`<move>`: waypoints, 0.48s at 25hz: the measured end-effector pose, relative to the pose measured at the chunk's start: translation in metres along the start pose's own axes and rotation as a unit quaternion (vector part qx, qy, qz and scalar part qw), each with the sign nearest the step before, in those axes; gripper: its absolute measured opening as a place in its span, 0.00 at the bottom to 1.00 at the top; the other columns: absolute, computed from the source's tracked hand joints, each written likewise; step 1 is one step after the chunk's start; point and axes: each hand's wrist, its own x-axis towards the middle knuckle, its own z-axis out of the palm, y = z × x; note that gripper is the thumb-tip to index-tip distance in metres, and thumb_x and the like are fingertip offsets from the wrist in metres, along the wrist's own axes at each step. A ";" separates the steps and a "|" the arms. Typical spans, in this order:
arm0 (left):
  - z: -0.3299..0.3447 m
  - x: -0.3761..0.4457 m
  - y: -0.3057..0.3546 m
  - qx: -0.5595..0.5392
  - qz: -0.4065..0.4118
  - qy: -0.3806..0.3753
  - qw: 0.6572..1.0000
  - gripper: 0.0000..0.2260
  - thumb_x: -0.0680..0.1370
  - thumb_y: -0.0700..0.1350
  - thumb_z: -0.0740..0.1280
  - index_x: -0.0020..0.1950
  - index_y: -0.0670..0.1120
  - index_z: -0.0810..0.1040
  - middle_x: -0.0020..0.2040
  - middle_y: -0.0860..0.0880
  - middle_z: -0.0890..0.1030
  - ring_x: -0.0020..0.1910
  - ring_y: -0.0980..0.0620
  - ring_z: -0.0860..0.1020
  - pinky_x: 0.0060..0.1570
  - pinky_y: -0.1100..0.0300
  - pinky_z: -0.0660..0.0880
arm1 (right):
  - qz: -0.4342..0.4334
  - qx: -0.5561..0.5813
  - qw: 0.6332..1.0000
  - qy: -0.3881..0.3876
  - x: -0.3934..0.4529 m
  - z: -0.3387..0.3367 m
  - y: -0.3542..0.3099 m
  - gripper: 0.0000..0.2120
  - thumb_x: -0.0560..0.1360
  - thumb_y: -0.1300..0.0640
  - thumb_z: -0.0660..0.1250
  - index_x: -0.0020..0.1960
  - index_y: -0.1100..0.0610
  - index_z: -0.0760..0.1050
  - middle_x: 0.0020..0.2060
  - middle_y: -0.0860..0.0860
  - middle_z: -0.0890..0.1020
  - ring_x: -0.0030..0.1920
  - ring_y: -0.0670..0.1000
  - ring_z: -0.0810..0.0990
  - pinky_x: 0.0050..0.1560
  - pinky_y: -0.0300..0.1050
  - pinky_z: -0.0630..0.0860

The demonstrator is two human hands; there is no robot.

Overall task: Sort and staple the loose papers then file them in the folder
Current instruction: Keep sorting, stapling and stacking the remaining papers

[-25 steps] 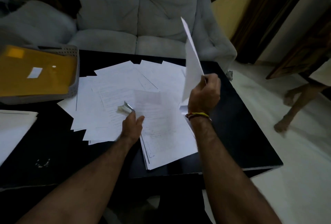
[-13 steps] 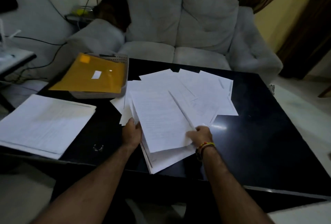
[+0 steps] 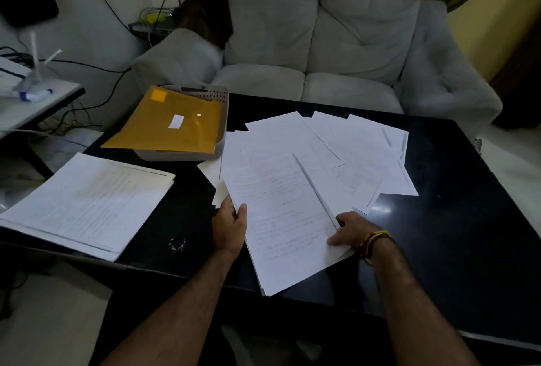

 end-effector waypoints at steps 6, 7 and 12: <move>0.000 -0.003 -0.004 0.044 0.049 -0.042 0.997 0.20 0.77 0.38 0.62 0.70 0.48 0.70 0.57 0.51 0.81 0.55 0.51 0.79 0.53 0.63 0.72 | -0.019 0.040 0.999 0.030 -0.014 0.000 0.002 0.15 0.67 0.51 0.78 0.38 0.55 0.73 0.35 0.47 0.76 0.35 0.46 0.74 0.35 0.38 0.70; 0.000 -0.003 -0.004 0.046 0.052 -0.042 0.997 0.21 0.78 0.38 0.62 0.71 0.48 0.69 0.58 0.50 0.81 0.56 0.50 0.79 0.54 0.62 0.73 | -0.016 0.070 0.996 0.053 -0.017 0.002 0.001 0.17 0.67 0.48 0.77 0.37 0.55 0.72 0.33 0.47 0.74 0.34 0.46 0.72 0.34 0.38 0.68; -0.009 0.002 -0.008 0.065 0.050 -0.023 0.996 0.25 0.76 0.36 0.60 0.74 0.46 0.66 0.57 0.45 0.81 0.50 0.48 0.79 0.49 0.63 0.74 | 0.053 0.152 0.949 0.269 -0.017 0.008 -0.002 0.11 0.71 0.52 0.74 0.43 0.59 0.80 0.41 0.54 0.83 0.45 0.55 0.81 0.45 0.41 0.75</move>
